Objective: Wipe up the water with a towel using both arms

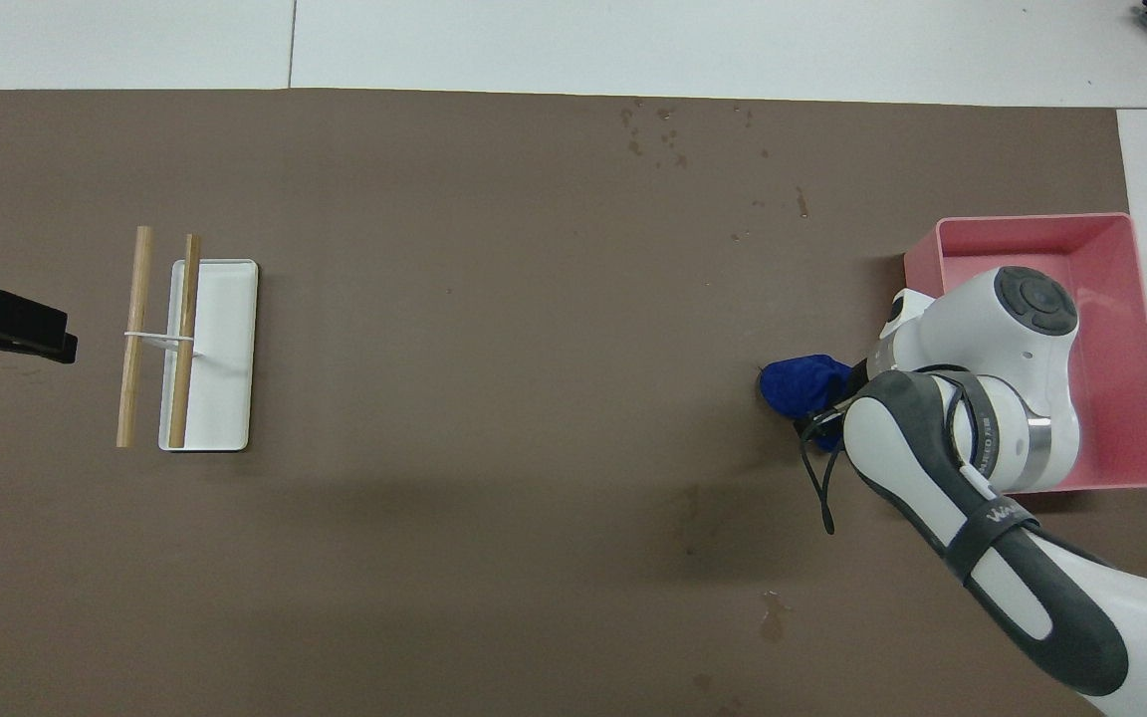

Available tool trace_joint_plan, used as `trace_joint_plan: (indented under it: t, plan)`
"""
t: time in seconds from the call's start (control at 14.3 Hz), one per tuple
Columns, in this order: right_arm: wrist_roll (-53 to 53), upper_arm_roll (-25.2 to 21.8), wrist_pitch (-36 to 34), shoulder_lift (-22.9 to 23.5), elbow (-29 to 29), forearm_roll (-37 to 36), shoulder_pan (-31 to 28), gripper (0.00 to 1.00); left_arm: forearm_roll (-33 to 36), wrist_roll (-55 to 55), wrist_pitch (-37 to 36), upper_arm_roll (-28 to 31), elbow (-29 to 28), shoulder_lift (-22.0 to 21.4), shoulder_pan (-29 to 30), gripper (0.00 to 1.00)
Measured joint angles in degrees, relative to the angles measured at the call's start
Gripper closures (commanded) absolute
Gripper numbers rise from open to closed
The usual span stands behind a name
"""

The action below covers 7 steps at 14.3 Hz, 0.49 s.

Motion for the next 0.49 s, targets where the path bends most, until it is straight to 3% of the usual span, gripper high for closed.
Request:
trace_joint_plan:
  t: [0.49]
  plan:
    - [0.0,0.0,0.0,-1.7,-2.3,0.5,0.0,1.00,0.0,-0.1,0.0,-0.5,-0.6,0.0,-1.6,0.00]
